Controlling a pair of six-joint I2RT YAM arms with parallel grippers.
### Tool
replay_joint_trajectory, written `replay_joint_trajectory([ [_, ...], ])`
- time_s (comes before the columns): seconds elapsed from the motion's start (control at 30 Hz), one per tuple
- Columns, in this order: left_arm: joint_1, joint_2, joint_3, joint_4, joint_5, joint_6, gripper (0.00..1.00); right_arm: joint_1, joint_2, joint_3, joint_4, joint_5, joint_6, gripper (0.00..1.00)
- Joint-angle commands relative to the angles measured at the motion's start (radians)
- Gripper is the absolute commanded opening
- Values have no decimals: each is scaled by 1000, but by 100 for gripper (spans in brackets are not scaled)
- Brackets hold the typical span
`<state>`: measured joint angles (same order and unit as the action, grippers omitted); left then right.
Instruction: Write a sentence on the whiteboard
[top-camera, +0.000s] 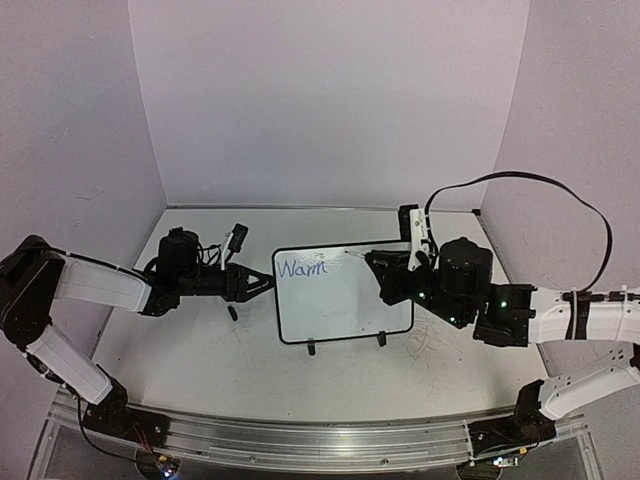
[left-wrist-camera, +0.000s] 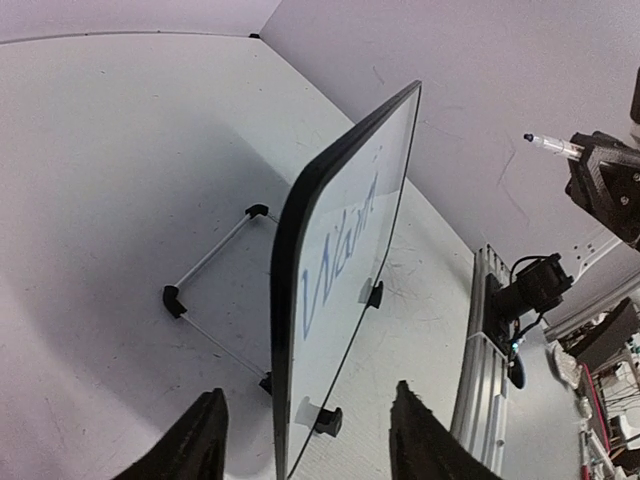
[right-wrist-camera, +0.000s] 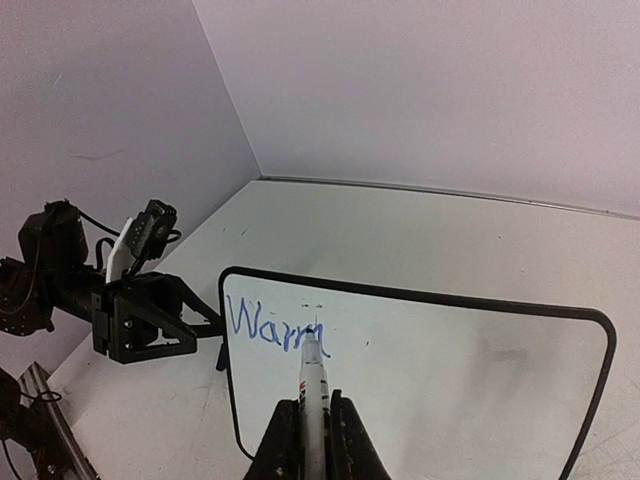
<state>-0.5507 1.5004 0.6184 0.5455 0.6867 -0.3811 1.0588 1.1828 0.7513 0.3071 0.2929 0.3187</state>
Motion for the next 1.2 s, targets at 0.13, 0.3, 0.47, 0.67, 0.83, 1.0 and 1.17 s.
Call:
replay_joint_trajectory([
  [0.13,11,-57,7,-53,-85,-36,63,4,46,62,35,-22,-45,0],
  [0.3,12,-50,22,-53,-114,-73,66,3,-7,32,26,18,-70,0],
  [0.47,17,-37,37,-53,-106,-73,71,0,-9,68,-44,58,-148,0],
  [0.67,24,6,45,-50,-55,-63,72,-7,-1,95,-47,72,-228,0],
  [0.83,27,51,49,-21,-34,-50,71,-9,47,134,-49,56,-220,0],
  [1.0,31,75,61,12,16,-38,69,-9,71,148,-54,79,-191,0],
  [1.17,35,117,86,26,53,-17,65,-9,65,141,-57,76,-181,0],
])
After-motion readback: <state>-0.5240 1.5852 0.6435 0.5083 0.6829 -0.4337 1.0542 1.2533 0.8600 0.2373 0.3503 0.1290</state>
